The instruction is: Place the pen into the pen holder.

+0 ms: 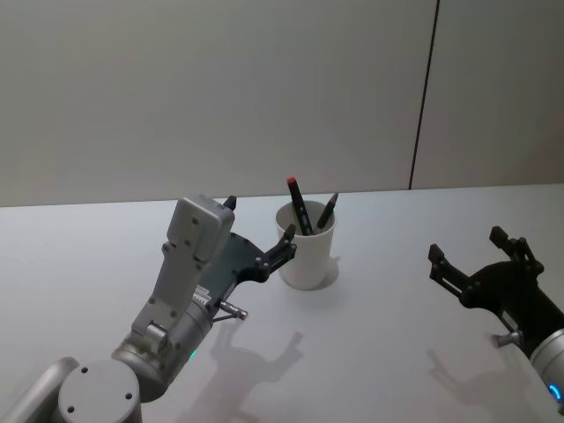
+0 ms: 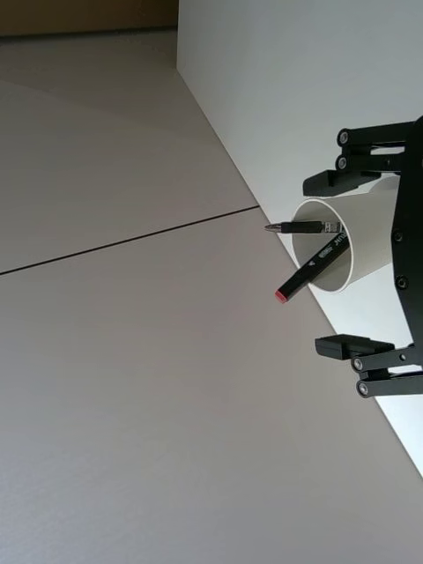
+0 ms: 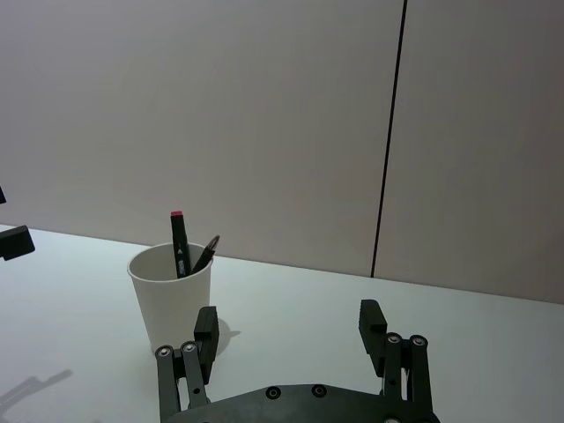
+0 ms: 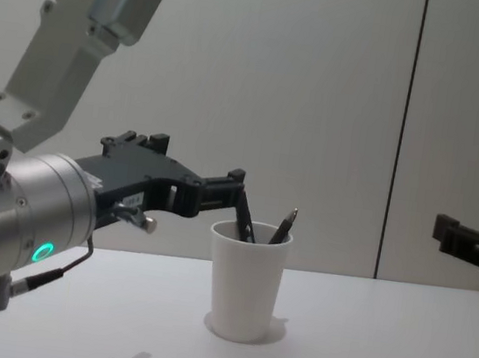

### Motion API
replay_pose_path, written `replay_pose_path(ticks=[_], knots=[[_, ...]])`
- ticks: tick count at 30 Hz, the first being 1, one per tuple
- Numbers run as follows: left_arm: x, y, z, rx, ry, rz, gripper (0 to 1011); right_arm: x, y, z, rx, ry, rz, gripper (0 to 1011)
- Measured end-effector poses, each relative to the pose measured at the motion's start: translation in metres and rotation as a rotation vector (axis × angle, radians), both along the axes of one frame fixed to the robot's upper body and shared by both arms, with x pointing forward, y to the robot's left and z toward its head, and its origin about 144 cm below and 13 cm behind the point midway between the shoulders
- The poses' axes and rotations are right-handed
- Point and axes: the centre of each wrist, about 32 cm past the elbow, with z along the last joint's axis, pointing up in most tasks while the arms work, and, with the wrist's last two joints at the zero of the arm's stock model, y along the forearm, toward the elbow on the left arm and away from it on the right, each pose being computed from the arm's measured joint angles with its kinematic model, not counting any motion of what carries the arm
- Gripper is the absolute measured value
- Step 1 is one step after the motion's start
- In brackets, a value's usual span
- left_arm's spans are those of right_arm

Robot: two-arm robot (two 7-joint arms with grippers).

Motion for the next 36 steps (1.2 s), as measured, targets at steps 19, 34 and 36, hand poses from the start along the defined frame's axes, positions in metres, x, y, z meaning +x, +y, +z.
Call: replay_pose_path(ticks=[19, 34, 36], knots=[[0.0000, 0.0000, 0.0000, 0.000, 0.000, 0.000, 1003, 0.0000, 0.0000, 0.0000, 0.000, 0.000, 0.000, 1001], [0.0000, 0.0000, 0.0000, 0.000, 0.000, 0.000, 1003, 0.0000, 0.0000, 0.0000, 0.000, 0.000, 0.000, 1001], [0.0000, 0.0000, 0.0000, 0.000, 0.000, 0.000, 1003, 0.0000, 0.0000, 0.0000, 0.000, 0.000, 0.000, 1001]])
